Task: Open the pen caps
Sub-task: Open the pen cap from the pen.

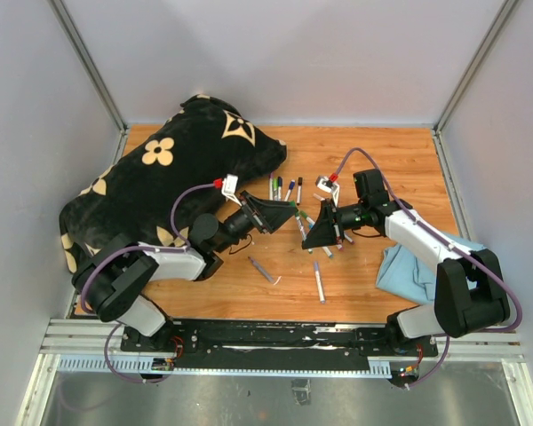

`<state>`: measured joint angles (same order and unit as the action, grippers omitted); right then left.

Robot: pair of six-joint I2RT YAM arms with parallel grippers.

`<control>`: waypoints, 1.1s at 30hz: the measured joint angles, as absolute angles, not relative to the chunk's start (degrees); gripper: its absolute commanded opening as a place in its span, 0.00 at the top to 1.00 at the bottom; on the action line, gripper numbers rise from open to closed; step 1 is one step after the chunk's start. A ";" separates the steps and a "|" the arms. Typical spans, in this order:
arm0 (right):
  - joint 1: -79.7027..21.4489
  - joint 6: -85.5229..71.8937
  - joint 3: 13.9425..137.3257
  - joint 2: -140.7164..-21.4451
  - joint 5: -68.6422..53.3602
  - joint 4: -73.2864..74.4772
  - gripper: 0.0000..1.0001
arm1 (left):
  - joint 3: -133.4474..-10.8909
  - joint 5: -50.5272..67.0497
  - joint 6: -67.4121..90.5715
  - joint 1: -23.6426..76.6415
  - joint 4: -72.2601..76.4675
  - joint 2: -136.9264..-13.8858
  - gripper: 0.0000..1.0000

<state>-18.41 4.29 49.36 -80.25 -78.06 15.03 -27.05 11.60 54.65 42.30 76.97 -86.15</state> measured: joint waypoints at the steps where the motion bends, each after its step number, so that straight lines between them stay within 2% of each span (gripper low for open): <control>1: -18.41 4.29 49.36 -80.25 -78.43 15.03 0.99 | -27.51 11.27 54.41 42.30 76.79 -86.61 0.31; 10: -18.61 4.32 49.36 -80.25 -81.52 15.03 0.99 | -29.26 13.02 54.33 42.37 79.64 -90.56 0.51; 11: -18.61 4.32 49.36 -80.25 -81.76 15.03 0.99 | -29.26 13.41 54.33 42.37 80.23 -90.56 0.56; 12: -18.63 4.32 49.39 -80.25 -82.06 15.00 0.99 | -29.26 13.78 54.30 42.37 80.95 -90.56 0.65; 15: -18.61 4.27 49.67 -80.27 -82.26 15.09 0.99 | -29.26 14.50 54.35 42.46 82.59 -90.54 0.80; 17: -18.63 4.29 49.95 -80.27 -82.28 15.09 0.99 | -29.26 15.09 54.39 42.52 83.50 -90.37 0.96; 18: -18.63 4.32 50.06 -80.27 -82.35 15.05 0.97 | -29.26 15.27 54.39 42.52 83.99 -90.32 0.99; 19: -18.63 4.32 50.15 -80.27 -82.32 15.05 0.94 | -29.26 15.57 54.57 42.52 84.29 -90.28 1.00; 23: -18.63 4.69 50.19 -80.27 -82.24 14.90 0.67 | -29.26 16.12 54.92 42.57 84.82 -90.26 1.00; 25: -18.61 4.58 50.22 -80.25 -81.60 15.00 0.61 | -29.21 15.94 54.57 42.81 84.58 -90.17 1.00; 29: -18.63 4.75 50.22 -79.09 -78.32 15.05 0.60 | -29.15 11.44 52.47 45.84 78.94 -87.90 1.00; 32: -18.65 4.78 50.22 -77.43 -75.68 15.05 0.63 | -29.15 6.87 50.63 48.84 75.16 -86.06 1.00; 33: -18.81 4.78 50.22 -76.86 -74.70 15.07 0.67 | -29.15 5.04 50.11 49.67 73.97 -85.60 1.00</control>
